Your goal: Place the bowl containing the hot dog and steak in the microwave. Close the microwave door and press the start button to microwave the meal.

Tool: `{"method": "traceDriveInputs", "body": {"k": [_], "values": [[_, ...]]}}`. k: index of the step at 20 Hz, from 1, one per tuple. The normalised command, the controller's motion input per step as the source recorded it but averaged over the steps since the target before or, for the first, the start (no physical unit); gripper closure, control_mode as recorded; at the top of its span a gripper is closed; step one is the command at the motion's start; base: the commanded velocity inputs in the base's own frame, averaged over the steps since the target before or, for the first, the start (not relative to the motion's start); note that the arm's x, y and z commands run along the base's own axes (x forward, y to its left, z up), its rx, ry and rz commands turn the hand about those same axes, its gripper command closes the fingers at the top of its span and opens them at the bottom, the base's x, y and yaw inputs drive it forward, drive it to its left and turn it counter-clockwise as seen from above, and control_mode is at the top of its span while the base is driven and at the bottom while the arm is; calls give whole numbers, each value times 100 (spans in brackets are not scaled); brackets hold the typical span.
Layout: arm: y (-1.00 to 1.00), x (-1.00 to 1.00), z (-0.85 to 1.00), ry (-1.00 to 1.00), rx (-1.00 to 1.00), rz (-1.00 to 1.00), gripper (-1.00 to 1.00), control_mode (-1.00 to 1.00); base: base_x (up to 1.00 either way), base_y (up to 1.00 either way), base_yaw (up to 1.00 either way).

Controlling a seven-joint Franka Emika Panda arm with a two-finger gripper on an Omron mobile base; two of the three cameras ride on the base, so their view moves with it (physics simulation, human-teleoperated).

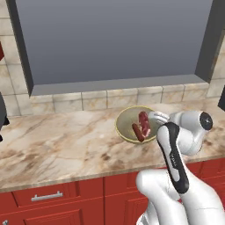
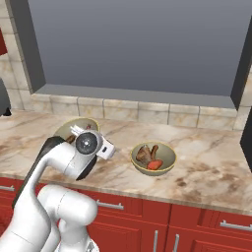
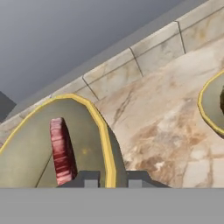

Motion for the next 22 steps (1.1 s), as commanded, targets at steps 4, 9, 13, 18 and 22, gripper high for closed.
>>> {"method": "traceDriveInputs", "body": {"k": [4,9,13,18,22], "values": [[0,-88,89,-7,0,5,100,-100,0,0,0],[-16,-92,59,0,0,4,100,-100,0,0,0],[-21,-67,38,3,6,3,100,-100,0,0,0],[-3,-7,6,7,1,0,100,-100,0,0,0],[0,0,0,0,0,0,100,-100,0,0,0]]}}
